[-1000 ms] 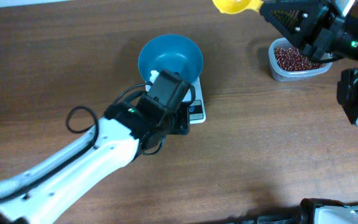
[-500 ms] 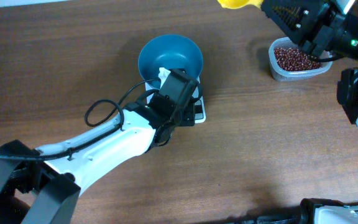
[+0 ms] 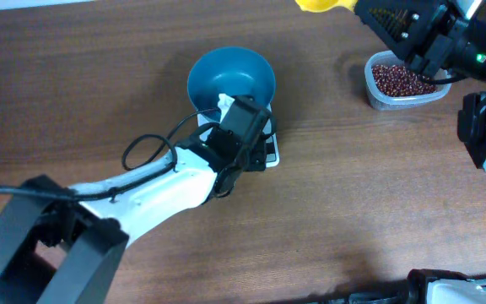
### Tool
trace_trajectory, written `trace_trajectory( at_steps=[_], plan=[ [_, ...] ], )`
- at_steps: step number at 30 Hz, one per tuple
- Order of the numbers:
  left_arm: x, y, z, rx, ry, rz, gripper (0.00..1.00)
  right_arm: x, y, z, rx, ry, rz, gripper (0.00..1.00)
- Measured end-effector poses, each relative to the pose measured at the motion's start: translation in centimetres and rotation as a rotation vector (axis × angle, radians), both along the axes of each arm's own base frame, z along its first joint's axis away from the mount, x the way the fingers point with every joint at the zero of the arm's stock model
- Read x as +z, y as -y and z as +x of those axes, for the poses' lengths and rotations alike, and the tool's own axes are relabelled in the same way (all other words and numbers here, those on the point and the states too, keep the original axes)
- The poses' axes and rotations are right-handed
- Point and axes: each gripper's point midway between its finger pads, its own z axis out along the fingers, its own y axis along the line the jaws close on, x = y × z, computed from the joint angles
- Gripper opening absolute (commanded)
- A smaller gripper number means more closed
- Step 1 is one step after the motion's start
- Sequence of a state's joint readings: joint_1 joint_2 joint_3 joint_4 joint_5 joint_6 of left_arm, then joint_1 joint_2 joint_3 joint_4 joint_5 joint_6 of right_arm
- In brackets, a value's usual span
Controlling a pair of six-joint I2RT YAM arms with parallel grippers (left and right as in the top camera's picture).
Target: Scoop item into bowl and weigh 50g on scale
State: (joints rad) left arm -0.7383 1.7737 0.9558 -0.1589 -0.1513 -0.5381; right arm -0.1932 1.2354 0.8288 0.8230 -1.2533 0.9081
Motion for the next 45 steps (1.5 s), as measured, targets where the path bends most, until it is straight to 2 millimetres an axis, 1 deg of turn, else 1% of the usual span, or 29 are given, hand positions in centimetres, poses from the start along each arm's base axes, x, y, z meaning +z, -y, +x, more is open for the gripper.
trace_trajectory(
  at_steps=[3, 16, 17, 19, 20, 21, 24, 25, 26, 27, 29, 31, 34, 37, 39, 40, 42, 43, 45],
  plan=[
    [-1.1, -0.1, -0.1, 0.000, -0.018, 0.017, 0.00, 0.0, 0.0, 0.0, 0.000, 0.000, 0.000, 0.04],
    [-1.2, -0.1, -0.2, -0.001, -0.022, 0.019, 0.00, 0.0, 0.0, 0.0, 0.000, 0.000, 0.000, 0.04],
    [-1.2, -0.1, -0.3, -0.004, -0.028, 0.017, 0.00, 0.0, 0.0, 0.0, 0.000, 0.000, 0.000, 0.04],
    [-0.9, -0.4, -1.2, -0.016, -0.063, 0.023, 0.00, 0.0, 0.0, 0.0, 0.000, 0.000, 0.000, 0.04],
    [0.0, -0.7, -1.8, -0.022, -0.074, 0.021, 0.00, 0.0, 0.0, 0.0, -0.002, 0.000, 0.001, 0.04],
    [1.6, -1.0, -2.3, -0.024, -0.068, 0.012, 0.02, 0.0, 0.0, 0.1, -0.003, 0.000, 0.002, 0.04],
    [8.4, -1.5, -2.9, -0.031, 0.030, -0.080, 0.04, 0.0, 0.0, 0.1, -0.005, 0.004, -0.002, 0.04],
    [11.0, -1.9, -3.1, -0.028, 0.083, -0.114, 0.04, -0.3, 0.1, 0.2, -0.008, -0.008, -0.004, 0.04],
    [13.5, -2.6, -3.2, -0.013, 0.143, -0.142, 0.04, -0.7, 0.1, 0.4, -0.010, -0.029, -0.005, 0.04],
    [15.2, -3.3, -3.3, 0.006, 0.188, -0.152, 0.05, -1.4, 0.2, 0.7, -0.014, -0.064, -0.006, 0.04],
    [17.7, -5.4, -3.4, 0.067, 0.268, -0.137, 0.07, -2.7, 0.3, 1.1, -0.019, -0.108, -0.017, 0.04],
    [20.0, -8.0, -3.5, 0.145, 0.353, -0.107, 0.09, -3.7, 0.4, 1.5, -0.026, -0.134, -0.024, 0.04],
    [21.9, -10.9, -3.8, 0.234, 0.428, -0.060, 0.11, -4.7, 0.6, 2.2, -0.035, -0.160, -0.026, 0.04],
    [23.2, -13.3, -4.0, 0.306, 0.477, -0.033, 0.08, -6.0, 0.9, 3.1, -0.053, -0.213, -0.018, 0.04],
    [23.8, -15.6, -3.5, 0.383, 0.501, -0.019, 0.02, -7.1, 1.3, 4.3, -0.091, -0.252, -0.008, 0.04],
    [23.9, -16.7, -3.2, 0.420, 0.508, -0.007, 0.00, -7.4, 1.6, 4.7, -0.112, -0.260, -0.005, 0.04],
    [24.0, -18.7, -2.7, 0.486, 0.511, 0.017, 0.00, -7.7, 2.3, 5.8, -0.180, -0.268, 0.002, 0.04],
    [24.1, -20.7, -2.3, 0.553, 0.517, 0.038, 0.00, -7.9, 2.9, 6.5, -0.232, -0.271, 0.007, 0.04],
    [24.2, -23.3, -2.0, 0.641, 0.526, 0.071, 0.00, -8.4, 3.9, 7.8, -0.317, -0.273, 0.007, 0.04]
  ],
)
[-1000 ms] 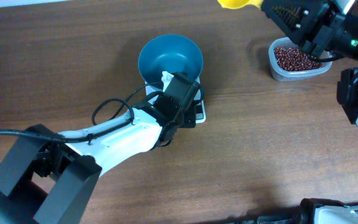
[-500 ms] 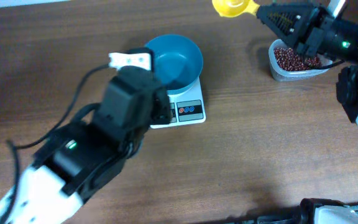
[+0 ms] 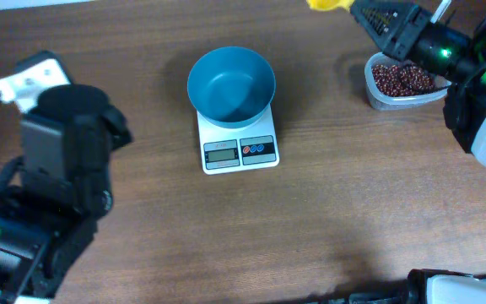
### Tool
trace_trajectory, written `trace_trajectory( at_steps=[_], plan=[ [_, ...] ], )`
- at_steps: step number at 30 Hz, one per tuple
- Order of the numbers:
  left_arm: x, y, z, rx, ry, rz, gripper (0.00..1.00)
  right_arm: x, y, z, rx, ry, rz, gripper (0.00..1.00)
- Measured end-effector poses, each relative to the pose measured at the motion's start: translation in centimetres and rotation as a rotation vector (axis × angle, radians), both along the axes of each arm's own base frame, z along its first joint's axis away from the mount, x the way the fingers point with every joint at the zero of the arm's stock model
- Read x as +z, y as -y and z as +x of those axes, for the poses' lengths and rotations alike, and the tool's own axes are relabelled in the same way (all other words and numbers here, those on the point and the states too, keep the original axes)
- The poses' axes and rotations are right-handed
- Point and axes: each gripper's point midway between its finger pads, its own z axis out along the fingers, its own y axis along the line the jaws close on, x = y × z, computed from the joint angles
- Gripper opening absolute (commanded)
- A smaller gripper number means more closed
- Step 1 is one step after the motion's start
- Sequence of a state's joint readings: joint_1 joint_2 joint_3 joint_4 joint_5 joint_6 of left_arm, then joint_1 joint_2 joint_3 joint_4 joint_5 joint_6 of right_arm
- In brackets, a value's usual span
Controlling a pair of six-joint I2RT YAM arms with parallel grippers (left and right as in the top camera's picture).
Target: Scoop item into bowl and weigh 50g on scale
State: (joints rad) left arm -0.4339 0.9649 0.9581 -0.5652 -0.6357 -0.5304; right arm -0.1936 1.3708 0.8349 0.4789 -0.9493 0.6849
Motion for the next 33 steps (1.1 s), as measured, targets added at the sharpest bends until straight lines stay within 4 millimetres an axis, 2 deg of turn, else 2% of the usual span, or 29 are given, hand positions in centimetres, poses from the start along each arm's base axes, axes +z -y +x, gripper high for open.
trace_trajectory(
  at_steps=[2, 4, 7, 11, 13, 16, 17, 21, 23, 25, 28, 30, 33],
  plan=[
    [0.1, -2.8, 0.2, 0.100, 0.006, 0.009, 0.00, -1.0, 1.1, 1.3, -0.080, -0.016, -0.011, 0.04],
    [-0.3, -4.4, 0.7, 0.159, -0.005, 0.018, 0.00, -1.7, 2.0, 2.2, -0.142, -0.033, -0.017, 0.04],
    [-1.8, -4.1, 2.1, 0.151, -0.039, 0.014, 0.00, -1.5, 2.9, 2.9, -0.201, -0.004, -0.034, 0.04],
    [-6.4, -0.5, 4.1, -0.017, -0.191, -0.030, 0.00, -1.2, 3.2, 3.1, -0.220, -0.002, -0.024, 0.04],
    [-8.8, 3.0, 4.0, -0.153, -0.278, -0.056, 0.00, 0.0, 3.3, 3.2, -0.227, 0.035, 0.004, 0.04],
    [-9.6, 7.8, 2.2, -0.316, -0.334, -0.051, 0.00, 1.7, 3.3, 3.1, -0.226, 0.079, 0.048, 0.04],
    [-10.1, 10.0, 0.9, -0.392, -0.364, -0.040, 0.00, 1.7, 3.3, 3.1, -0.226, 0.071, 0.060, 0.04],
    [-10.5, 15.6, -2.3, -0.584, -0.393, -0.003, 0.00, 1.7, 3.3, 3.1, -0.225, 0.055, 0.082, 0.04],
    [-11.5, 17.4, -2.9, -0.627, -0.409, 0.029, 0.00, 1.7, 3.3, 3.1, -0.225, 0.053, 0.085, 0.04],
    [-12.6, 18.9, -2.3, -0.641, -0.402, 0.034, 0.00, 1.8, 3.2, 3.1, -0.222, 0.053, 0.086, 0.04],
    [-16.4, 21.0, -2.4, -0.664, -0.488, 0.021, 0.00, 1.6, 3.0, 3.0, -0.205, 0.044, 0.090, 0.04],
    [-18.1, 22.0, -2.3, -0.680, -0.519, -0.002, 0.00, 1.4, 2.8, 2.9, -0.195, 0.032, 0.093, 0.04],
    [-17.9, 22.7, -1.6, -0.682, -0.484, -0.026, 0.00, 1.1, 2.7, 2.8, -0.189, 0.013, 0.094, 0.04]
  ],
)
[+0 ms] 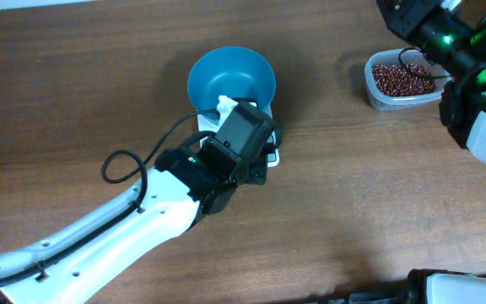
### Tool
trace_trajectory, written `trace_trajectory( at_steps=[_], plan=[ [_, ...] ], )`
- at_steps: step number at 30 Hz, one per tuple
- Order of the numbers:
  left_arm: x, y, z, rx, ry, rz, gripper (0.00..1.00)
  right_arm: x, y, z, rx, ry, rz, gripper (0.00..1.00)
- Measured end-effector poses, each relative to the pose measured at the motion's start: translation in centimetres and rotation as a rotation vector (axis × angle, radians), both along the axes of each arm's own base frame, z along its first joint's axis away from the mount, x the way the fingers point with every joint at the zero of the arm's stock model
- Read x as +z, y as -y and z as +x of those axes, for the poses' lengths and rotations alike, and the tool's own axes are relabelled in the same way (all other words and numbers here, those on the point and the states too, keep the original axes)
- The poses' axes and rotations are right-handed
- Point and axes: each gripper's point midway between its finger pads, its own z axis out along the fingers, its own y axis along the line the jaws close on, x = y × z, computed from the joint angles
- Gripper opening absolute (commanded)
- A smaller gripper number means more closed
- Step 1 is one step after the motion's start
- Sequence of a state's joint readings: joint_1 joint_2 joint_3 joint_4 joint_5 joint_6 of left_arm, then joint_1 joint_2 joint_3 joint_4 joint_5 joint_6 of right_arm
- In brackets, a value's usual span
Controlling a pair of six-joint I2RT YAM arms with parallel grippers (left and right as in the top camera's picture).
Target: Scoop item into bowl and weigh 50g on scale
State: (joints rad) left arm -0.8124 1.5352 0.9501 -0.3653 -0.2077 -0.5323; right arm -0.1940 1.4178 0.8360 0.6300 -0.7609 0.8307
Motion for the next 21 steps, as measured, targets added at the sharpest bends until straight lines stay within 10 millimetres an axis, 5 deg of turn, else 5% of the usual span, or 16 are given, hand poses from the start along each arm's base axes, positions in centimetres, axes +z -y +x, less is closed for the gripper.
trace_trajectory(
  at_steps=[3, 9, 21],
  plan=[
    [0.4, 0.4, 1.0, 0.019, 0.042, -0.018, 0.00, 0.0, 0.0, 0.0, 0.000, 0.000, 0.000, 0.04],
    [-4.2, 0.5, 1.3, 0.024, -0.018, 0.054, 0.00, 0.0, 0.0, 0.0, 0.000, -0.001, 0.000, 0.04],
    [-6.2, 0.8, 2.9, 0.059, 0.027, 0.078, 0.00, 0.0, 0.0, 0.0, 0.000, -0.001, 0.000, 0.04]
  ],
)
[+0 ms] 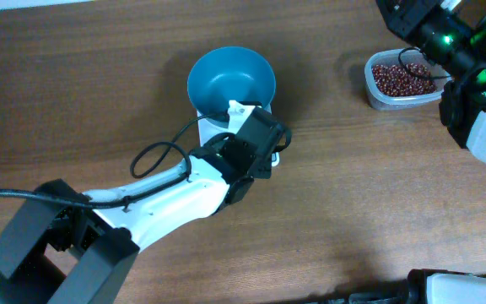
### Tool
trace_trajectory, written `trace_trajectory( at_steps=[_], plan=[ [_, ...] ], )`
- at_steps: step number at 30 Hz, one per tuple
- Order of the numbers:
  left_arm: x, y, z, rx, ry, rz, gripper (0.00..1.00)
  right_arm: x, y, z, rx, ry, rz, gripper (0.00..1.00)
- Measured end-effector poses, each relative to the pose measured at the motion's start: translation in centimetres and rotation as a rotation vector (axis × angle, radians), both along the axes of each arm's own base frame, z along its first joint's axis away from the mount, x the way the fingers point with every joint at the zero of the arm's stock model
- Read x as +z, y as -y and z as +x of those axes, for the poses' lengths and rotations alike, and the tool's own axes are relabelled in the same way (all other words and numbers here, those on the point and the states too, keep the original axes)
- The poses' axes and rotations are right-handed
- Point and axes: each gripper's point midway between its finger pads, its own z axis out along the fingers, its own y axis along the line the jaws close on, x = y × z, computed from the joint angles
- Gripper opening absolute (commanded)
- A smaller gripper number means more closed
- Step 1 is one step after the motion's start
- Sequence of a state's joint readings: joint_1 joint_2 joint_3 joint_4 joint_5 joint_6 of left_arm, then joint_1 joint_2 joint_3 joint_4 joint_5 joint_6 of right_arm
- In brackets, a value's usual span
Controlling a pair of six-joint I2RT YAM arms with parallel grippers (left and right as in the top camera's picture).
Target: Scoop item into bowl and weigh 50g on scale
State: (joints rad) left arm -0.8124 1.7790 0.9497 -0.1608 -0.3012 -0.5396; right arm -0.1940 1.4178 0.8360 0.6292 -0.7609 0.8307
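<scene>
An empty blue bowl (pixel 230 78) stands on the white scale (pixel 208 127). My left arm reaches in from the lower left, and its wrist covers the scale's display and buttons. The left gripper (pixel 268 145) is down at the scale's front, but the wrist body hides its fingers. A clear tub of red beans (pixel 403 81) sits at the back right. My right arm (pixel 445 38) rises beside the tub and runs off the top edge. Its gripper and any scoop are out of view.
The brown wooden table (pixel 353 194) carries only the scale and the bean tub. The black base of the left arm (pixel 40 253) fills the lower left corner. A black cable (pixel 154 156) loops off the left forearm.
My left wrist has shifted a little to the right and nearer over the scale's front. The bowl, the bean tub and the right arm are where they were.
At first my left gripper was over the scale's front, and the right arm held a yellow scoop at the top edge. Then the left arm stood back at the left, baring the display. Then it was over the scale again, with the scoop beyond the frame, as now.
</scene>
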Motion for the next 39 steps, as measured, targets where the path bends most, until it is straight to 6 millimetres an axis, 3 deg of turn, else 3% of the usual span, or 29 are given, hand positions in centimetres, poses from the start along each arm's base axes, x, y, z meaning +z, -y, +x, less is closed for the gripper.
trace_trajectory(
  at_steps=[6, 31, 33, 37, 39],
  plan=[
    [-0.8, -0.3, 0.5, 0.018, 0.014, 0.025, 0.00, 0.0, 0.0, 0.0, 0.000, 0.000, 0.000, 0.04],
    [-1.0, -0.4, -0.2, 0.005, -0.017, 0.030, 0.00, 0.0, -0.3, -0.2, 0.019, 0.000, -0.001, 0.04],
    [1.0, -1.0, -1.0, -0.008, -0.021, 0.026, 0.00, 0.0, -0.3, -0.2, 0.022, 0.000, -0.001, 0.04],
    [11.2, -2.4, -2.3, -0.020, 0.114, -0.100, 0.05, 0.0, -0.4, -0.2, 0.026, 0.000, -0.002, 0.04],
    [13.9, -4.5, -3.2, 0.008, 0.156, -0.091, 0.10, -0.2, -0.4, -0.2, 0.025, -0.004, -0.007, 0.04]
  ],
)
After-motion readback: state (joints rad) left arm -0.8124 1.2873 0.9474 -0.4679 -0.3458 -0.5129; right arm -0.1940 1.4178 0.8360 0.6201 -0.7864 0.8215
